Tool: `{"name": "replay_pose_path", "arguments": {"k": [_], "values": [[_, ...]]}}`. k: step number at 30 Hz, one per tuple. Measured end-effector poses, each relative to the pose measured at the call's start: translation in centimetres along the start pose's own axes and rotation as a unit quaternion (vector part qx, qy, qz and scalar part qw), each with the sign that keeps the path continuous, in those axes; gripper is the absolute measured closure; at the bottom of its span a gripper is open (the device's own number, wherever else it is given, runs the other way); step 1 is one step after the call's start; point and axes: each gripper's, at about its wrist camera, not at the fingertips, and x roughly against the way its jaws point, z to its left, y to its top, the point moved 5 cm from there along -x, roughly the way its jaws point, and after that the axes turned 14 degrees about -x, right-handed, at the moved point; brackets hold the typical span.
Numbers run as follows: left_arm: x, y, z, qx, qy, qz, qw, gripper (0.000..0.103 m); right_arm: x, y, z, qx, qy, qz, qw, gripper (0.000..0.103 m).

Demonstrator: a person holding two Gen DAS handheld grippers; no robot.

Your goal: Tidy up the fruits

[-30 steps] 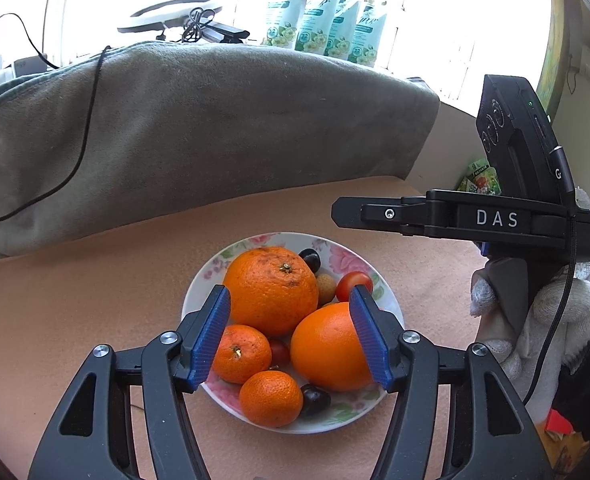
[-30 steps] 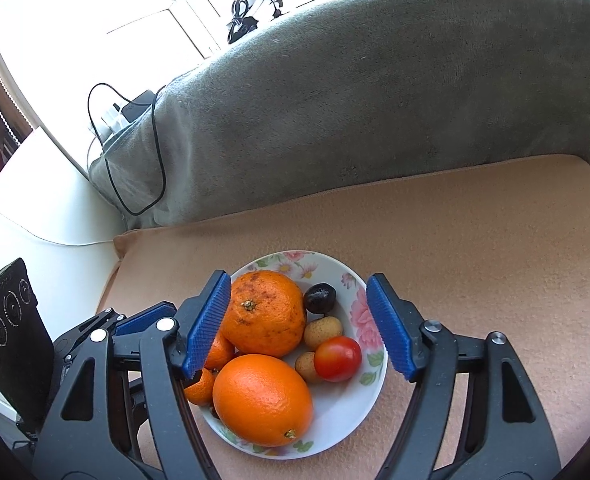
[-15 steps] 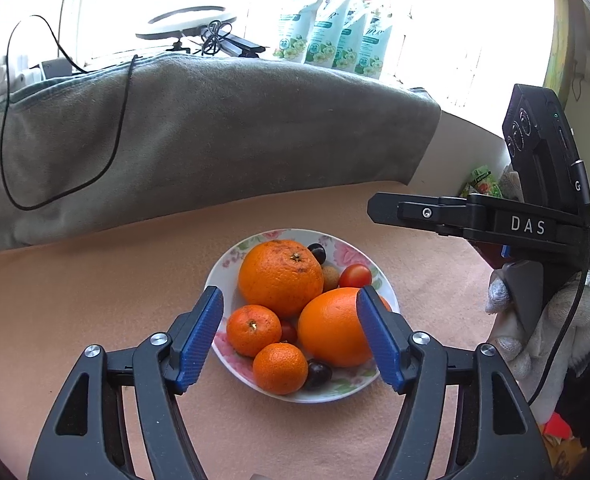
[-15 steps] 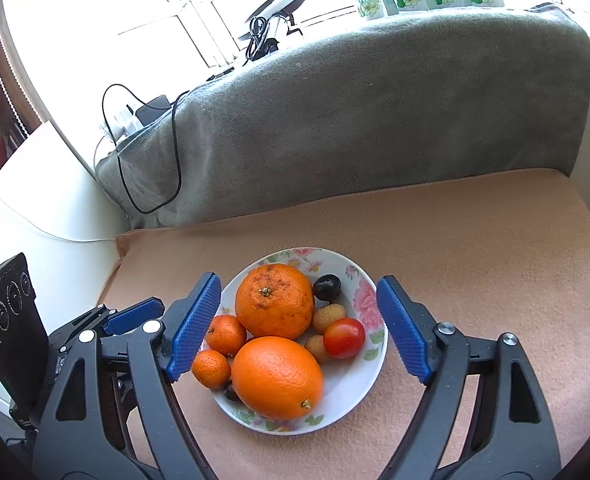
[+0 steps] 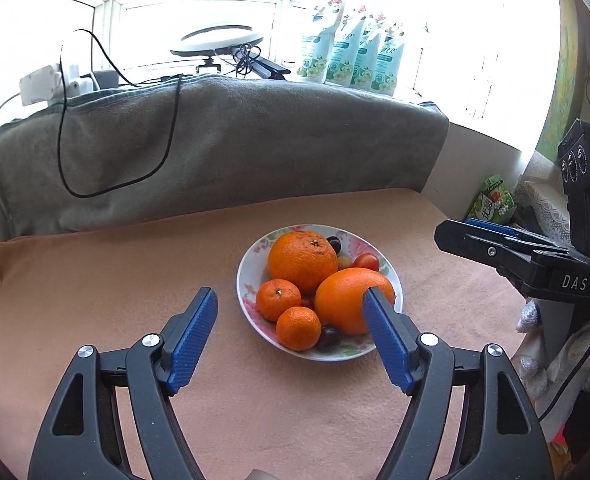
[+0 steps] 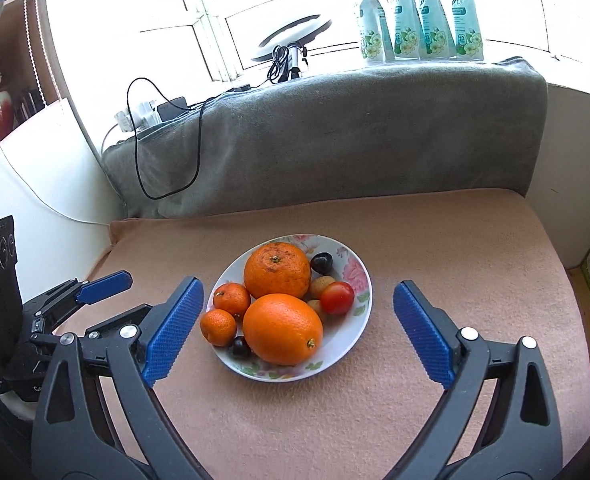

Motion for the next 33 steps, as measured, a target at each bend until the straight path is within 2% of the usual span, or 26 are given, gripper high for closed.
{"name": "replay_pose_path", "arguments": {"k": [3, 8, 16, 33], "values": [[0.5, -0.4, 0.1, 0.004, 0.021, 0.003, 0.9998, 0.022, 1.1, -0.6, -0.2, 0.0, -0.014, -0.017, 1.0, 0.003], [1.4, -0.9, 0.2, 0.0, 0.058, 0.001, 0.9983, 0.021, 2.6, -1.5, -0.7, 0.004, -0.039, -0.038, 0.999, 0.002], [1.8, -1.4, 0.2, 0.007, 0.063, 0.007, 0.9979, 0.021, 3.3, -2.4, -1.5, 0.01, -0.07, -0.047, 0.996, 0.002], [2.0, -1.6, 0.2, 0.015, 0.06, 0.007, 0.9981, 0.021, 2.8, -3.0, -1.2, 0.012, -0.066, -0.036, 0.997, 0.002]]}}
